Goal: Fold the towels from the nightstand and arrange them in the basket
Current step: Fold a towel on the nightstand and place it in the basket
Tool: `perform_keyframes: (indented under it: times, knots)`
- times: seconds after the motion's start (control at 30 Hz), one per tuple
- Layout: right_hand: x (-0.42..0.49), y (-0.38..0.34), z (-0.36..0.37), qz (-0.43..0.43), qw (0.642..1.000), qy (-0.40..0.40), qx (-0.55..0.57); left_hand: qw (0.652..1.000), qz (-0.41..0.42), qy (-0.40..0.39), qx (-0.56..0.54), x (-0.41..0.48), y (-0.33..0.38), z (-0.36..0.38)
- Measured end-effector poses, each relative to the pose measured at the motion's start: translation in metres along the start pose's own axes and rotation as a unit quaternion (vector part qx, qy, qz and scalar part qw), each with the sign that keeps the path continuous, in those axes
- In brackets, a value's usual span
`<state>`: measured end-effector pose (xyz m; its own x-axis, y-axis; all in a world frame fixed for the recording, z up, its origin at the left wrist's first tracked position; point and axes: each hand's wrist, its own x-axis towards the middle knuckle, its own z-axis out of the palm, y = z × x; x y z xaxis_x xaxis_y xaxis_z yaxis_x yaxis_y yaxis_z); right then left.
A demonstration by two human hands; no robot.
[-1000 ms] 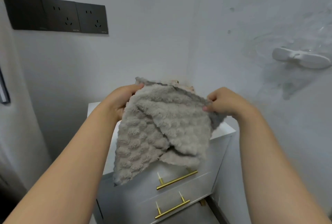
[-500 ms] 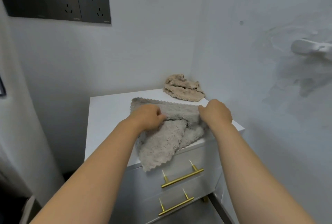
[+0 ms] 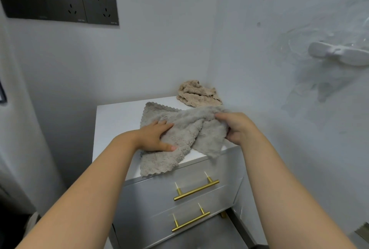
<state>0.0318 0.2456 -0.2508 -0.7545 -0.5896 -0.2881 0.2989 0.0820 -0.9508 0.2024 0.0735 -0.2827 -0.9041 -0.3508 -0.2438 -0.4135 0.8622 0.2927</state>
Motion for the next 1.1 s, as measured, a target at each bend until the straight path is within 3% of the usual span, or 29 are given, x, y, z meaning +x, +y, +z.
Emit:
perform_keyframes:
  times: [0.07, 0.13, 0.17, 0.23, 0.27, 0.33, 0.43, 0.5, 0.57, 0.63, 0.8, 0.87, 1.03, 1.1]
  knots:
    - [0.005, 0.001, -0.005, 0.023, 0.998, 0.003, 0.064, 1.000, 0.006, 0.012, -0.019, -0.002, -0.003, 0.000]
    - [0.010, 0.001, -0.012, -0.024, 0.992, 0.088, -0.084, 1.000, 0.005, 0.004, -0.030, -0.005, -0.005, -0.003]
    - [0.012, 0.000, -0.018, -0.060, 0.958, 0.133, -0.245, 0.999, 0.002, -0.010, -0.033, -0.006, -0.006, -0.006]
    - [0.004, -0.003, -0.023, -0.064, 0.815, 0.151, -0.555, 0.999, -0.010, -0.048, -0.024, -0.009, -0.009, -0.013]
    - [-0.001, -0.004, -0.022, -0.042, 0.758, 0.134, -0.637, 0.998, -0.019, -0.061, -0.012, -0.011, -0.011, -0.017]
    - [-0.004, -0.002, -0.019, -0.067, 0.725, 0.125, -0.674, 0.998, -0.032, -0.050, -0.004, -0.014, -0.013, -0.024]
    - [-0.004, 0.004, -0.005, -0.241, 0.768, 0.115, -0.581, 0.997, -0.023, 0.072, -0.021, -0.011, -0.006, -0.024]
    - [-0.001, 0.015, 0.003, -0.264, 0.796, 0.052, -0.542, 0.992, -0.015, 0.122, -0.024, -0.007, 0.000, -0.018]
    - [0.004, 0.026, 0.008, -0.216, 0.760, -0.017, -0.613, 0.998, -0.013, 0.067, 0.014, -0.001, 0.001, -0.009]
    - [0.011, 0.029, 0.009, -0.174, 0.719, -0.028, -0.672, 0.997, -0.023, -0.002, 0.069, 0.003, 0.000, -0.001]
    - [0.034, 0.034, 0.007, -0.124, 0.721, 0.070, -0.678, 0.997, -0.025, 0.002, 0.078, 0.007, 0.006, 0.006]
    - [0.037, 0.037, 0.003, -0.136, 0.740, 0.094, -0.652, 0.996, -0.026, 0.002, 0.080, 0.007, 0.007, 0.006]
    - [0.046, 0.029, -0.009, -0.217, 0.825, 0.113, -0.510, 0.998, -0.018, -0.040, 0.053, 0.000, 0.004, -0.006]
    - [0.048, 0.027, -0.013, -0.247, 0.836, 0.125, -0.474, 0.997, -0.015, -0.050, 0.048, -0.001, 0.003, -0.009]
